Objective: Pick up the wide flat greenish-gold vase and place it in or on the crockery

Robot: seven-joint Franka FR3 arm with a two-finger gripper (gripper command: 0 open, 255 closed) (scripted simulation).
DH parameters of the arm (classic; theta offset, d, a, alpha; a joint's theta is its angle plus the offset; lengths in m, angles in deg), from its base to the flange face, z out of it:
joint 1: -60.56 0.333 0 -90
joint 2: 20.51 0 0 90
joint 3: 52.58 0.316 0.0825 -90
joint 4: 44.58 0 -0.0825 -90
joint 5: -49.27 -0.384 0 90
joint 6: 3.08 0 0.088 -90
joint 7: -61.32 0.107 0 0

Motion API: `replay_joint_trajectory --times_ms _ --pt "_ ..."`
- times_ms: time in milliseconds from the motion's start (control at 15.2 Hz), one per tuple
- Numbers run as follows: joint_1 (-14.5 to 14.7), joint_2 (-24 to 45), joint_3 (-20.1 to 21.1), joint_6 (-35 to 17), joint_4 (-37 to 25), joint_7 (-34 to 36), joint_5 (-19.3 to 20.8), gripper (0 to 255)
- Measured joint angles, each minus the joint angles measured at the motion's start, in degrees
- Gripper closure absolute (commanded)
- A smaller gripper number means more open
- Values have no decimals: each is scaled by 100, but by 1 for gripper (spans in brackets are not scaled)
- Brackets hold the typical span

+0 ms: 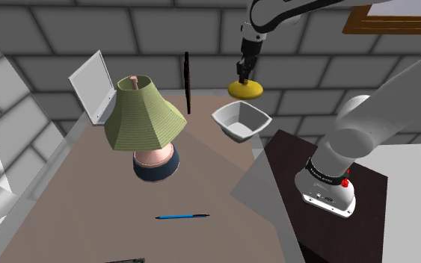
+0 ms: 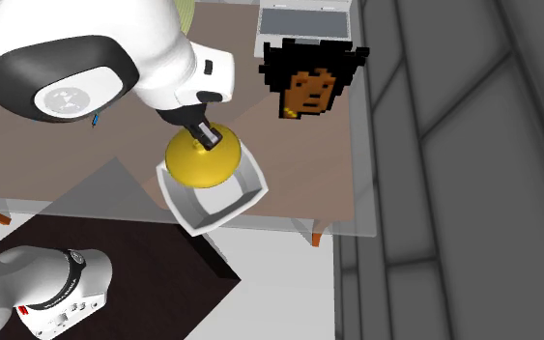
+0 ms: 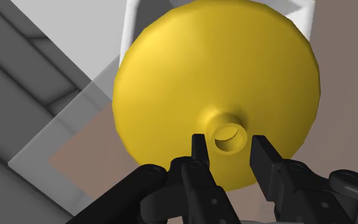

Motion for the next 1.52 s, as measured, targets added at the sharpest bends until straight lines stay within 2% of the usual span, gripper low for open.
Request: replay_joint_trajectory --times_ms 330,1518 --pt "16 -253 91 -188 441 129 13 255" --pt "59 516 -10 -1786 1279 9 -66 255"
